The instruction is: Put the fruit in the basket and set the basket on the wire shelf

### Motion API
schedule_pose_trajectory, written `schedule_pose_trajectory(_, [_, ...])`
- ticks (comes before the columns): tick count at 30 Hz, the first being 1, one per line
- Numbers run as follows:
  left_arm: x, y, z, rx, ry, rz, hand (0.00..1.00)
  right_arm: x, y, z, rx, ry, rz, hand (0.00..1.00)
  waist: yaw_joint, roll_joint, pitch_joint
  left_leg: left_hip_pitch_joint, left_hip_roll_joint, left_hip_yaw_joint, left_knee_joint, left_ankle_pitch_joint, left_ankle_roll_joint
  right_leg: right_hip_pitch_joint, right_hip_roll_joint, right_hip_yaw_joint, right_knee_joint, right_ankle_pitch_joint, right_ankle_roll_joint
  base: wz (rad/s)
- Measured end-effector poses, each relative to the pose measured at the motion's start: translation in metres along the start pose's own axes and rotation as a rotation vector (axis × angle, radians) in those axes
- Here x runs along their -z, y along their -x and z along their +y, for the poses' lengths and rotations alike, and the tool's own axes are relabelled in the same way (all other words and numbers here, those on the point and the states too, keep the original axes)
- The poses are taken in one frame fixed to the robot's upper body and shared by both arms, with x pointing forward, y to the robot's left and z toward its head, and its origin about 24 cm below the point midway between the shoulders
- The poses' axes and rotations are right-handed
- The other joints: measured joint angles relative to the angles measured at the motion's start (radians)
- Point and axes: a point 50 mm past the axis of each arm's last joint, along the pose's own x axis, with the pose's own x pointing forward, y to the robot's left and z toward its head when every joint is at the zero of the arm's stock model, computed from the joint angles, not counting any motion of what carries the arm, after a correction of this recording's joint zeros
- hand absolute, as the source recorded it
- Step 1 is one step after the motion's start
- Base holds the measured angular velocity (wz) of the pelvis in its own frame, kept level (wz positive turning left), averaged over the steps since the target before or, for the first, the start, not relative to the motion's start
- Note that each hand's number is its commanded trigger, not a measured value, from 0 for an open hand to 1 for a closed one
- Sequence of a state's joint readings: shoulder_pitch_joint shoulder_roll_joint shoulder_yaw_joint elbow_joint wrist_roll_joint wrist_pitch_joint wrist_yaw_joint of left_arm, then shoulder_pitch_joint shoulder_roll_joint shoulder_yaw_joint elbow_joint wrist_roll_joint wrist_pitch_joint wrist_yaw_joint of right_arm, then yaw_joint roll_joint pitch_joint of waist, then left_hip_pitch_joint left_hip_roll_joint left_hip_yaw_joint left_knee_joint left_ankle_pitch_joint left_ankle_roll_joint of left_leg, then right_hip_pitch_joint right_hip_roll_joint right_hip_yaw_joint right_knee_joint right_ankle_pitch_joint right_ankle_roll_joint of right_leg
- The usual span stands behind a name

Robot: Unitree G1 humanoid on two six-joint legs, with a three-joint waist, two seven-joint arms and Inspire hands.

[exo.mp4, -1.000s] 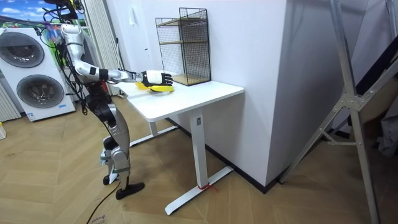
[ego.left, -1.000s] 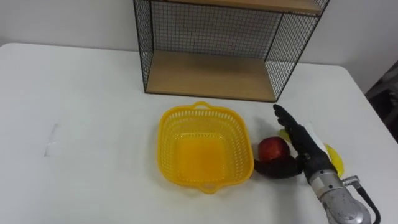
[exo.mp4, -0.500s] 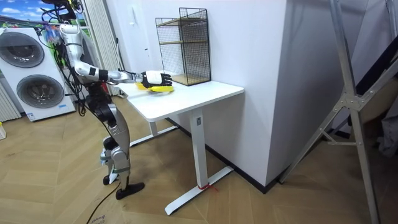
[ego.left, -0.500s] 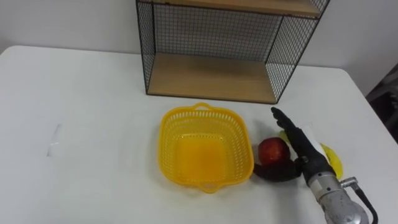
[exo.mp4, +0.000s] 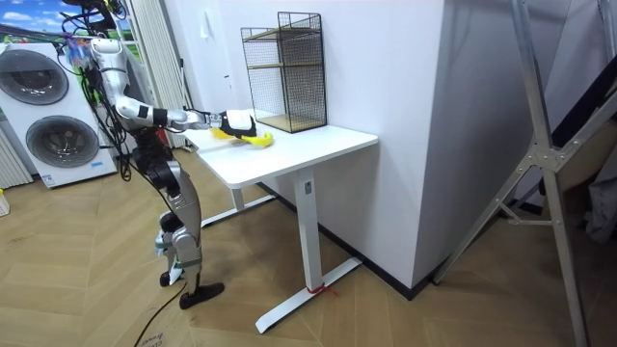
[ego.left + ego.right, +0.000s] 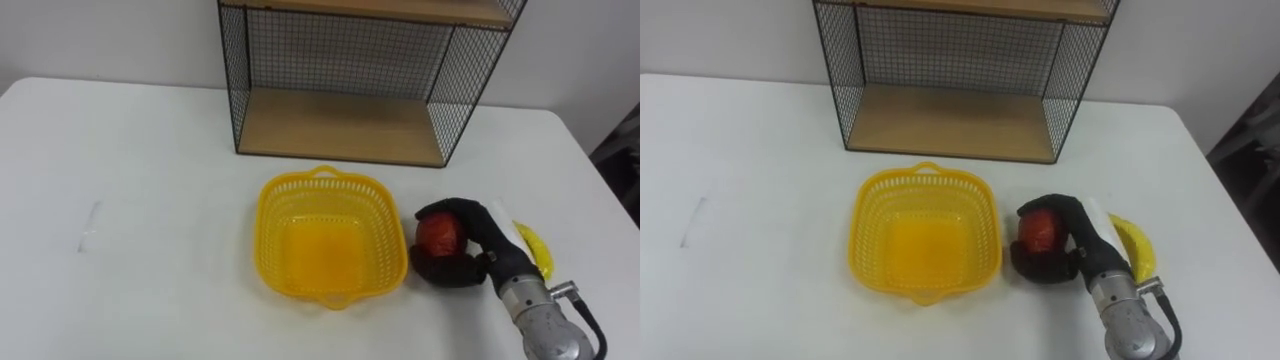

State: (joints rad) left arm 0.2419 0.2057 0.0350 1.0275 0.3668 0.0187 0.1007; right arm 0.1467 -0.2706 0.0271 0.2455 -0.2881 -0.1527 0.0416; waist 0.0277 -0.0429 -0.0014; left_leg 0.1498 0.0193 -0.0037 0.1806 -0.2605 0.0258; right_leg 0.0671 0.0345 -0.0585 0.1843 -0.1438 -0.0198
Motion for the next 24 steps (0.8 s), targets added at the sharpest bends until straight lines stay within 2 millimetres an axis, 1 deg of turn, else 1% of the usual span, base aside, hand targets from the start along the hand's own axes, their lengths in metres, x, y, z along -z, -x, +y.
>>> schedule_pose_trajectory(3, [-0.001,0.000,0.001,-0.002,0.000,-0.006,0.00,0.000,0.000,0.001,0.007,-0.008,0.001,1.00,0.000,-0.004,0.0018,0.000,0.000,0.001,0.002,0.000,0.000,0.000,0.000,0.000,0.000,0.000,0.000,0.00])
schedule_pose_trajectory(8, [0.000,0.000,0.000,0.000,-0.001,-0.002,0.00,0.000,0.000,0.002,0.008,-0.012,0.002,1.00,0.000,-0.003,0.0018,0.000,0.000,0.001,-0.002,0.000,0.000,0.000,0.000,0.000,0.000,0.000,0.000,0.00])
schedule_pose_trajectory(12, [0.003,0.000,-0.001,0.004,-0.001,0.010,0.00,0.000,0.000,0.001,0.014,-0.023,0.003,1.00,0.001,-0.003,0.0018,-0.001,0.001,0.001,-0.003,0.000,0.000,-0.001,0.000,-0.001,0.000,0.000,0.000,0.00])
schedule_pose_trajectory(20, [0.012,0.003,-0.005,0.013,-0.001,0.034,0.00,0.001,0.000,-0.002,0.032,-0.107,0.015,1.00,0.004,0.003,0.0005,0.002,0.001,0.004,0.006,0.000,0.000,0.001,0.000,0.001,0.001,0.000,0.000,0.00])
schedule_pose_trajectory(22, [0.013,0.003,-0.005,0.017,0.001,0.038,0.00,-0.002,-0.001,-0.002,0.037,-0.110,0.006,1.00,0.006,0.006,0.0003,0.002,0.001,0.007,0.006,0.000,0.000,0.001,0.000,0.001,0.002,0.000,0.000,-0.02])
schedule_pose_trajectory(24, [0.016,0.004,-0.007,0.028,-0.001,0.050,0.00,-0.014,-0.002,-0.006,0.063,-0.117,-0.046,1.00,0.006,0.012,0.0016,0.003,0.001,0.009,0.001,0.000,0.000,-0.001,0.000,0.002,0.005,0.000,-0.001,0.00])
